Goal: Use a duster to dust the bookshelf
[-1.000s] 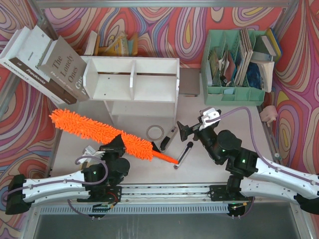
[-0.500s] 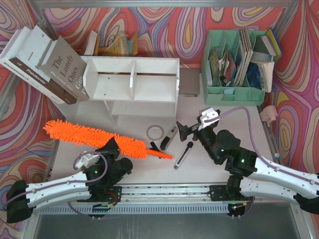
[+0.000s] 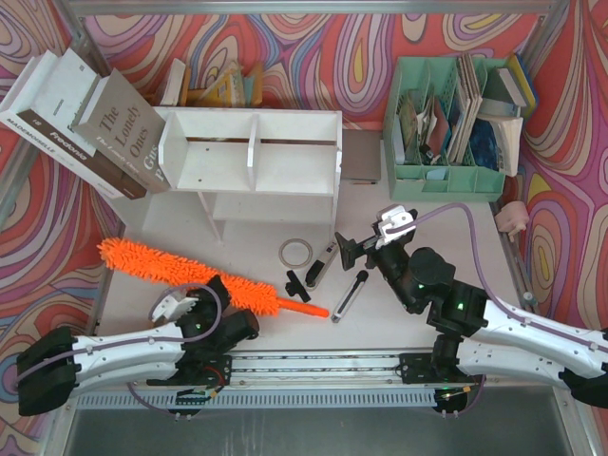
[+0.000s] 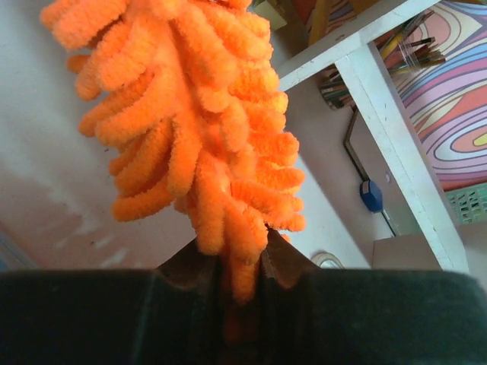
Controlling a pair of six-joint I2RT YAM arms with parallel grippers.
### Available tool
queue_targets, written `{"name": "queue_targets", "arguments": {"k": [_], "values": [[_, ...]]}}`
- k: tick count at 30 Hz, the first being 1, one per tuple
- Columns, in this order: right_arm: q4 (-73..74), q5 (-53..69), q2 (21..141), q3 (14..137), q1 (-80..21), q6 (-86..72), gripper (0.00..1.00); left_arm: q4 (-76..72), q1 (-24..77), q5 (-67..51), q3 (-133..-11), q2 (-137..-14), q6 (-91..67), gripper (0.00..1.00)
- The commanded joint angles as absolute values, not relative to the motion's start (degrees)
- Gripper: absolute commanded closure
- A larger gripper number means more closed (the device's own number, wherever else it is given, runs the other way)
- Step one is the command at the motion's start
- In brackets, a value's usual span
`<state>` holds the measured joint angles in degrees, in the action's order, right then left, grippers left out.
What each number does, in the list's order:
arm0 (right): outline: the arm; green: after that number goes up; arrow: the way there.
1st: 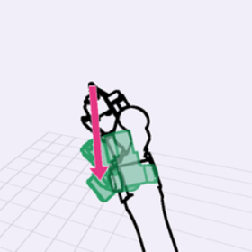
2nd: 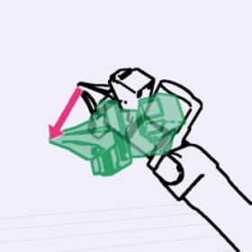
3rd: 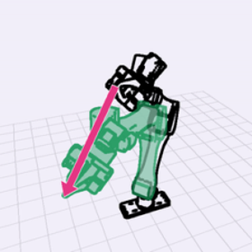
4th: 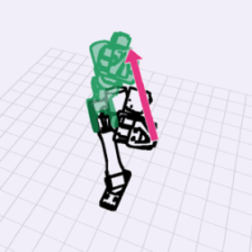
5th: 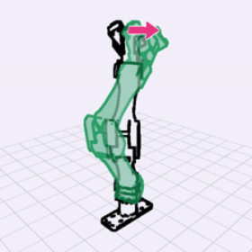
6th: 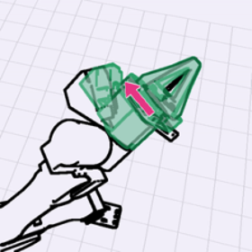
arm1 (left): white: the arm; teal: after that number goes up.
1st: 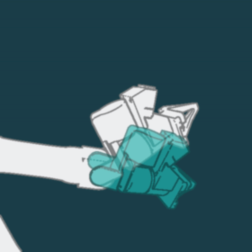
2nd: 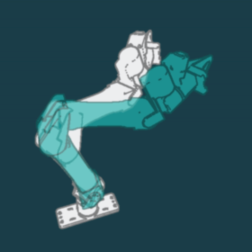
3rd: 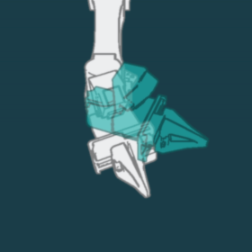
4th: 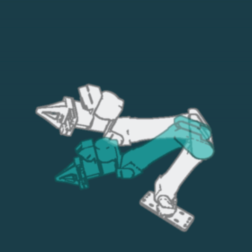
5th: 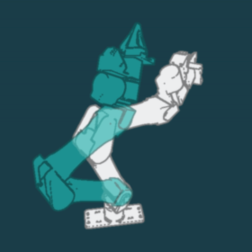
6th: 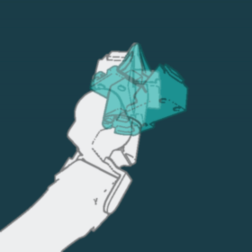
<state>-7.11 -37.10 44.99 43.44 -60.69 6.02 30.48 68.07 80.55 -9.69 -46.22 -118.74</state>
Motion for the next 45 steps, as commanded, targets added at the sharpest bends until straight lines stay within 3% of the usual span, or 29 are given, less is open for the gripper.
{"name": "queue_targets", "arguments": {"k": [1,7,15,21,23,26,31,40,45], "values": [[-8.74,-37.96,45.28,44.47,-60.47,6.25,0.01,37.2,67.85,80.62,-7.3,-44.93,-145.07,0.73],[-8.63,-37.92,45.48,44.65,-60.47,6.31,0.01,42.59,67.81,80.6,-8.08,-40.29,-143.01,0.48],[-8.58,-37.9,45.47,44.71,-60.47,6.27,0.01,46.04,67.85,80.13,-9.7,-34.04,-137.19,0.33],[-8.35,-37.97,45.33,44.98,-60.47,6.27,0.01,52.04,67.85,79.65,-13.0,-31.32,-136.67,0.13],[-8.35,-38.03,45.24,45.04,-60.47,6.29,0.01,54.85,67.84,80.64,-14.96,-30.89,-135.44,0.02],[-8.95,-39.69,45.1,44.88,-60.47,6.0,0.01,57.98,67.85,83.16,-18.71,-30.44,-129.64,0.02],[-12.46,-50.8,45.12,43.83,-60.47,4.88,0.01,49.94,67.84,86.48,-23.81,-29.98,-99.89,0.02],[-9.76,-53.12,46.26,44.89,-60.03,1.17,0.01,2.9,66.93,84.31,-21.46,-30.23,-24.25,0.02],[-6.33,-53.15,49.72,47.16,-59.27,-1.81,0.01,-2.83,61.36,76.29,-21.59,-29.88,-10.43,0.02]]}}
